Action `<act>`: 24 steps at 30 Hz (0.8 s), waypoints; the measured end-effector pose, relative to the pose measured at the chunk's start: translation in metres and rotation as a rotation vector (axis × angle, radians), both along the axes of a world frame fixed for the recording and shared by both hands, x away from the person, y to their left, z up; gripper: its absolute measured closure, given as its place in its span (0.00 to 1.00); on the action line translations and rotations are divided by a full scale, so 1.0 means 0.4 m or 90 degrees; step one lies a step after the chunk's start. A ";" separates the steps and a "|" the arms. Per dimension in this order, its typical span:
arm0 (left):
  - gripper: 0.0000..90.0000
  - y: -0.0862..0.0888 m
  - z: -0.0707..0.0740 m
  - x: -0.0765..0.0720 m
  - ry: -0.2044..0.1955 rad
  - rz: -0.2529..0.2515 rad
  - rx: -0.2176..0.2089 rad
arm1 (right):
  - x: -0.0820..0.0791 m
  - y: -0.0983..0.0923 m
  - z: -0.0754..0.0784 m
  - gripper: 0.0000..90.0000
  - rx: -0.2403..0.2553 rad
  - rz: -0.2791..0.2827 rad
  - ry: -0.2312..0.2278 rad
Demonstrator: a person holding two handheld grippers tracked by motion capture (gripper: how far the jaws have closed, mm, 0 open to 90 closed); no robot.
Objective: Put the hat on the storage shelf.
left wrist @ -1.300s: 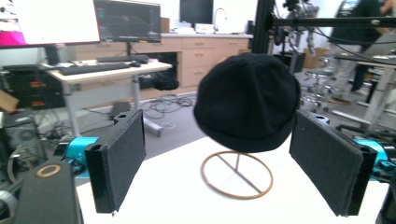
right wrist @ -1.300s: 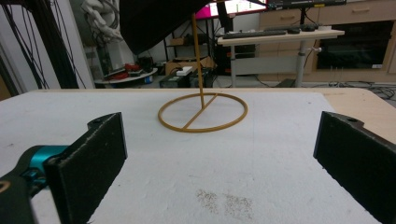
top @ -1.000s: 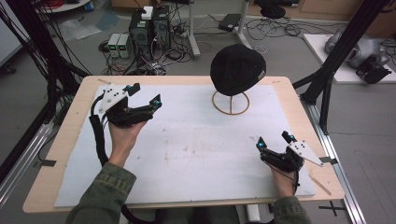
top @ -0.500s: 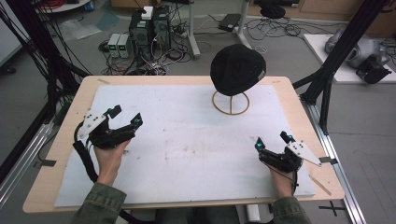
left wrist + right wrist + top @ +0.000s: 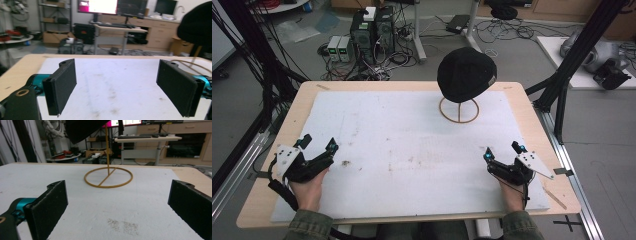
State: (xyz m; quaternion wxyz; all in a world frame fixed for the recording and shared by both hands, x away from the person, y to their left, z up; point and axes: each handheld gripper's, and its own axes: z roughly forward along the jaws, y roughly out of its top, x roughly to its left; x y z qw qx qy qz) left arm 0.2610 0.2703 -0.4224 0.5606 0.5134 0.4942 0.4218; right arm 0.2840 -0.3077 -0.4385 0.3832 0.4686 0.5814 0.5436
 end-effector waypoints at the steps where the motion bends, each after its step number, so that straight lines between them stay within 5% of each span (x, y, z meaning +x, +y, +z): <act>1: 0.19 0.006 -0.008 -0.007 0.002 0.017 -0.002 | 0.000 0.002 -0.002 0.02 0.003 -0.006 0.000; 6: 0.19 0.027 -0.033 -0.030 -0.011 0.071 -0.001 | -0.001 0.014 -0.009 0.02 -0.009 -0.025 0.005; 24: 0.18 0.029 -0.054 -0.030 0.005 0.064 0.022 | 0.004 -0.011 -0.010 0.02 0.010 -0.036 0.010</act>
